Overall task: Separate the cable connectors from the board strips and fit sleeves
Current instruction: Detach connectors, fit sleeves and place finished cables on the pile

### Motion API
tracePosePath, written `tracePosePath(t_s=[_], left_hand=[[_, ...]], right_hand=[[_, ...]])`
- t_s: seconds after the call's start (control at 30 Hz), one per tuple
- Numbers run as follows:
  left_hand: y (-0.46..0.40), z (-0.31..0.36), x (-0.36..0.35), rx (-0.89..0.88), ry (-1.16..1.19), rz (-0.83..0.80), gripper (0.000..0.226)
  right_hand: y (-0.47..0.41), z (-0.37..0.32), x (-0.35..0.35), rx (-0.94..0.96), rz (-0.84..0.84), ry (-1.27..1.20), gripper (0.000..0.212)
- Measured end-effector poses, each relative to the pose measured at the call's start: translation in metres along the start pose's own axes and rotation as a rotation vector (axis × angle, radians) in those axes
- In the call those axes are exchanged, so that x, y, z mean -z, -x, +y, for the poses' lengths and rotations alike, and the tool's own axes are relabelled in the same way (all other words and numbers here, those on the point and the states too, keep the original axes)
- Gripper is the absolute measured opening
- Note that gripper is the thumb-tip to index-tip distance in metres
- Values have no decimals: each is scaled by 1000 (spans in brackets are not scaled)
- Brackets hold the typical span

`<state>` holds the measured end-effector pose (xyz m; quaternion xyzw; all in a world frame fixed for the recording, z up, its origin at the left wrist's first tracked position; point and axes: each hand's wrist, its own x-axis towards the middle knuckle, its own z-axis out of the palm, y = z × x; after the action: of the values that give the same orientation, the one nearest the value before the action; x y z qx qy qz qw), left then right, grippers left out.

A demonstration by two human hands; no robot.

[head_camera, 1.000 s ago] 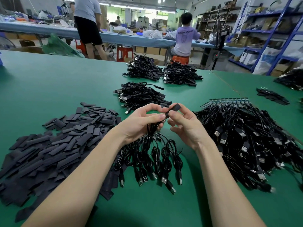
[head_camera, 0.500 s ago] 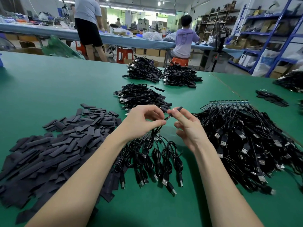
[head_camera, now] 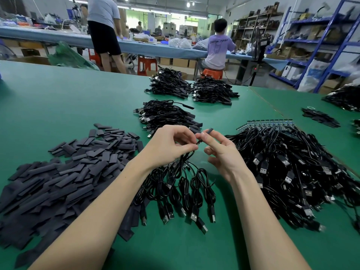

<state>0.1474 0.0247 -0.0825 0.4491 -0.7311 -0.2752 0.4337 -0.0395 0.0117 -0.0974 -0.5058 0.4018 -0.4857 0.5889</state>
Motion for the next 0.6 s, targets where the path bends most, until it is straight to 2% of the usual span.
tracePosePath(t_s=[0.1,0.3,0.6], left_hand=[[1,-1,1,0,0,11,8],[2,3,1,-11,-8,12,8],[0,11,-2,-84,-141,-6,7]], right_hand=[[-1,2,-2,-9,-8,-1,30],[-3,6,-1,-6,-17,-66,33],[-5,9,-2,-66,44,-124,44]])
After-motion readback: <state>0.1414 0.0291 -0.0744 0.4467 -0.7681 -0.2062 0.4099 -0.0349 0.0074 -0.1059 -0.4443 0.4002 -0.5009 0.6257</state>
